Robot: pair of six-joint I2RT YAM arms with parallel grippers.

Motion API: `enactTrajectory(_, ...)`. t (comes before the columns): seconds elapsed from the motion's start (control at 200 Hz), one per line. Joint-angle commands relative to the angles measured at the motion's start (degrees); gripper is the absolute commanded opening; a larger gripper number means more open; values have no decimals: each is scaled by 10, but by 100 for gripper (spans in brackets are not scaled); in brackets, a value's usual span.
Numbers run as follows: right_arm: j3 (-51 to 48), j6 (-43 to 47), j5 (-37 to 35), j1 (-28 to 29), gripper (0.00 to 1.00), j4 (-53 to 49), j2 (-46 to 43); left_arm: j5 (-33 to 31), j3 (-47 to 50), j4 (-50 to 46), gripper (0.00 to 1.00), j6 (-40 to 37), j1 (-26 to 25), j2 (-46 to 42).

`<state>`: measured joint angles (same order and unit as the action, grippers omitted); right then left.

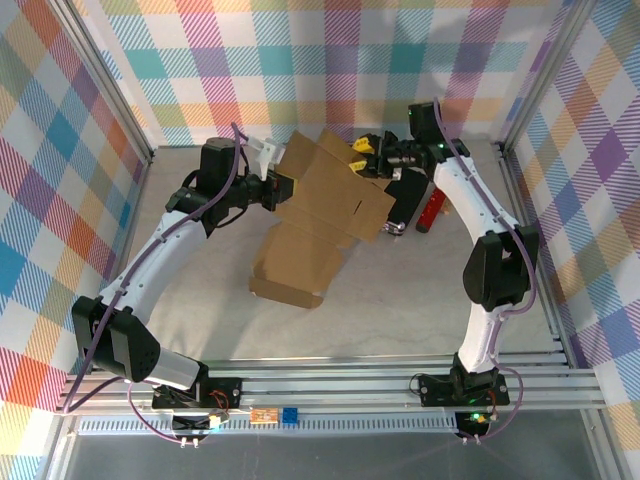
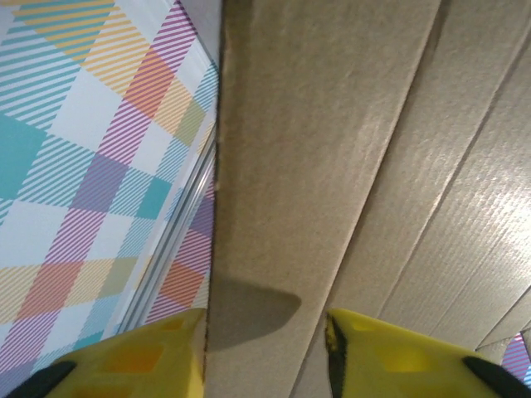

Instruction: Fold the paper box

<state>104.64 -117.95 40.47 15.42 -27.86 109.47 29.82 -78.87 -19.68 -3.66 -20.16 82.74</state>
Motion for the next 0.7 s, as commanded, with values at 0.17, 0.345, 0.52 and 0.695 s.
enactTrajectory(0.17, 0, -40, 20, 17, 45, 19, 15, -10, 5, 32, 0, 6, -3, -14)
enactTrajectory(0.345, -17, -43, 10, 25, 31, 34, 10, -21, 2, 51, 0, 19, -2, -8)
enactTrajectory(0.52, -124, -76, -71, 50, 13, 114, -56, -35, -8, 42, 0, 44, -2, 7)
enactTrajectory(0.695, -236, -111, -145, 82, 10, 222, -108, -38, 13, 62, 0, 58, -1, 6)
